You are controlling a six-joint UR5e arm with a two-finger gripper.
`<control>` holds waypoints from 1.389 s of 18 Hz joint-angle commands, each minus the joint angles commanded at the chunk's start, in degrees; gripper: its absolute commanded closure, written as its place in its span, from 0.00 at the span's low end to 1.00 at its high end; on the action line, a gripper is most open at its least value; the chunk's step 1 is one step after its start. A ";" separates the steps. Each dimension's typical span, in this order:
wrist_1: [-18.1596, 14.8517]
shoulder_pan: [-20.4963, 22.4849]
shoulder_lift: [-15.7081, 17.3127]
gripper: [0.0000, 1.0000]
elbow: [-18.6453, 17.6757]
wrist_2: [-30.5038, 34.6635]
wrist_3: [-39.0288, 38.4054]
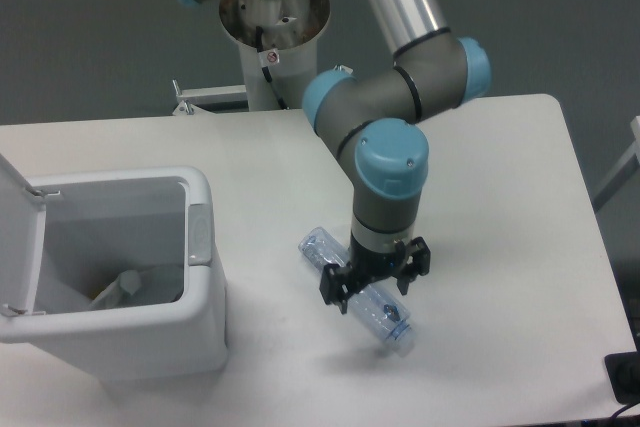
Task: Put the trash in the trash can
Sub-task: 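Slide the gripper along the bottle toward its white cap end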
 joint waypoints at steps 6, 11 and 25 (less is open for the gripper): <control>1.93 0.00 -3.08 0.00 0.09 3.15 -6.23; 2.55 0.00 -4.49 0.00 0.35 5.09 -7.65; 3.25 -0.53 -6.16 0.27 -0.53 5.19 -9.23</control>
